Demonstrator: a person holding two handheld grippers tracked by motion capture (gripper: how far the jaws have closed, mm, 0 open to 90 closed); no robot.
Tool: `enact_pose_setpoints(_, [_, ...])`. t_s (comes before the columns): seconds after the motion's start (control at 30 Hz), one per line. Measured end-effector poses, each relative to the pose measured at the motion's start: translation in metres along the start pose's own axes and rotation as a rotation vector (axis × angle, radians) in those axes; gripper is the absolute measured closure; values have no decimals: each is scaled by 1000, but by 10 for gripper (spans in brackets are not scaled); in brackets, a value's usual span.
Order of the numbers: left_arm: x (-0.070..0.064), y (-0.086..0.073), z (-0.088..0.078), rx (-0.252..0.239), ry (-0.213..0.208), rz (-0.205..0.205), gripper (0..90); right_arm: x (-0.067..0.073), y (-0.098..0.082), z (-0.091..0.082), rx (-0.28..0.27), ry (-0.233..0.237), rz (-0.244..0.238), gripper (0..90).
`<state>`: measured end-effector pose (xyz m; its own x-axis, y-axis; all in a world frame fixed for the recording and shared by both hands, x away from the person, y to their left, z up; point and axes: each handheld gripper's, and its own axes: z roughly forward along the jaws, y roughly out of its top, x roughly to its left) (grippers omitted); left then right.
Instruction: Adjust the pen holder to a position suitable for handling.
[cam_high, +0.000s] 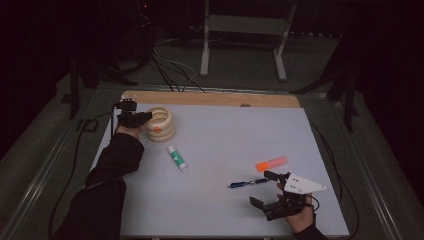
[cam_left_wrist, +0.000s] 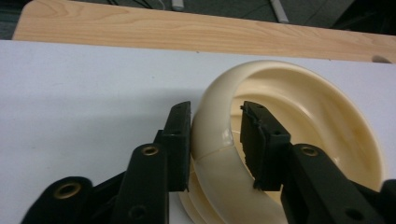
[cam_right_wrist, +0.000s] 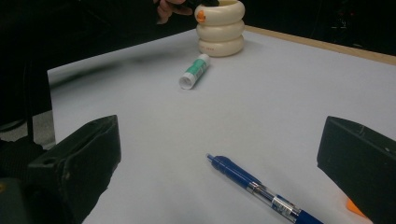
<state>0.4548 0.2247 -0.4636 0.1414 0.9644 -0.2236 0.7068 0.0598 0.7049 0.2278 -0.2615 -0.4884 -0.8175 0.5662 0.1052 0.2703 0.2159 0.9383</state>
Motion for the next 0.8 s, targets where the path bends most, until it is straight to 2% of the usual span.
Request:
enact_pose_setpoints(0.07, [0,1,1,6,5,2,709,0,0,0,0,0,1,0])
enact_pose_setpoints(0.23, [-1,2,0,9,24,22,722,0,0,-1,-2,-2,2,0])
enact_pose_setpoints(0.5, [-3,9,-7,-6,19,33,734,-1,0,-1,-3,-4,5,0])
enact_pose_setpoints(0.6, [-5,9,-8,-6,15,35,734,-1,0,-1,-4,-2,6,0])
enact_pose_setpoints(0.63, [-10,11,-11,-3,2,49,735,-1,0,-1,-6,-3,8,0])
enact_pose_setpoints(0.8, [-22,14,-14,-2,-29,69,735,-1,0,-1,-6,-4,7,0])
